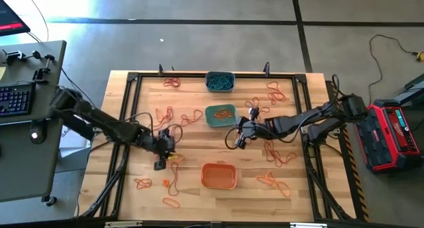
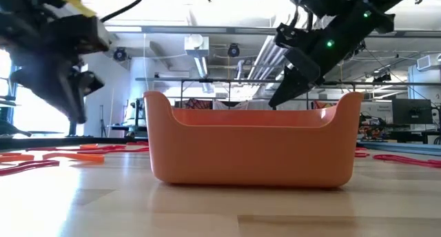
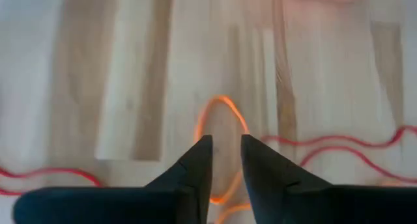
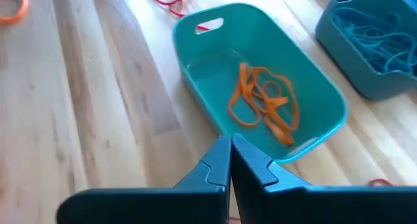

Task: Sort rubber bands into baskets
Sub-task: Put the orange rubber band into the green bin

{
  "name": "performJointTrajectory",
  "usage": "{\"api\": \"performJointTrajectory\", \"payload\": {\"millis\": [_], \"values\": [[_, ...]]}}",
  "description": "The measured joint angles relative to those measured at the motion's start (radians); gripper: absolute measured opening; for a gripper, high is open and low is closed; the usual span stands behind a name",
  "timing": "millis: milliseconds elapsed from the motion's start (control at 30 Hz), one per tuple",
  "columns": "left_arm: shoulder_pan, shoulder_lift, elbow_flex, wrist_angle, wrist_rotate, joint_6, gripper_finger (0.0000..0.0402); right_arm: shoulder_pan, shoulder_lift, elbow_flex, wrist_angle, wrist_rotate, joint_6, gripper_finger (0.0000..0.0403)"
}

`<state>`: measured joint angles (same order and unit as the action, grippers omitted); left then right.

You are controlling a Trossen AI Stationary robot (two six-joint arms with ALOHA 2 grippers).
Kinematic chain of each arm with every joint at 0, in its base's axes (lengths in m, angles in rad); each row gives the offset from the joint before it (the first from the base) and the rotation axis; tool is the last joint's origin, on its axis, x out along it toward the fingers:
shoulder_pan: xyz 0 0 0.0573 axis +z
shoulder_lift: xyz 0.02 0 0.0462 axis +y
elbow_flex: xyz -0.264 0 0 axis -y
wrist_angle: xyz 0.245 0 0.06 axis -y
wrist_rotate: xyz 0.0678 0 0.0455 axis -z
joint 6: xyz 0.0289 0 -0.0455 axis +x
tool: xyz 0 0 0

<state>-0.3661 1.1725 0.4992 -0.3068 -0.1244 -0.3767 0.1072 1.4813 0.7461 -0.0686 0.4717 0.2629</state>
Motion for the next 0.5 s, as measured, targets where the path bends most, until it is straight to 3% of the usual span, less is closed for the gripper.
{"api": "performJointTrajectory", "payload": {"millis": [200,500], "values": [[-0.029,0.116,0.0,-0.012,-0.023,-0.067,0.0107,0.019,0.0,-0.005,0.005,0.035,0.011,0.0],[-0.028,0.203,0.003,-0.011,-0.05,-0.165,0.0109,0.019,0.001,-0.005,0.01,0.047,-0.015,0.0]]}}
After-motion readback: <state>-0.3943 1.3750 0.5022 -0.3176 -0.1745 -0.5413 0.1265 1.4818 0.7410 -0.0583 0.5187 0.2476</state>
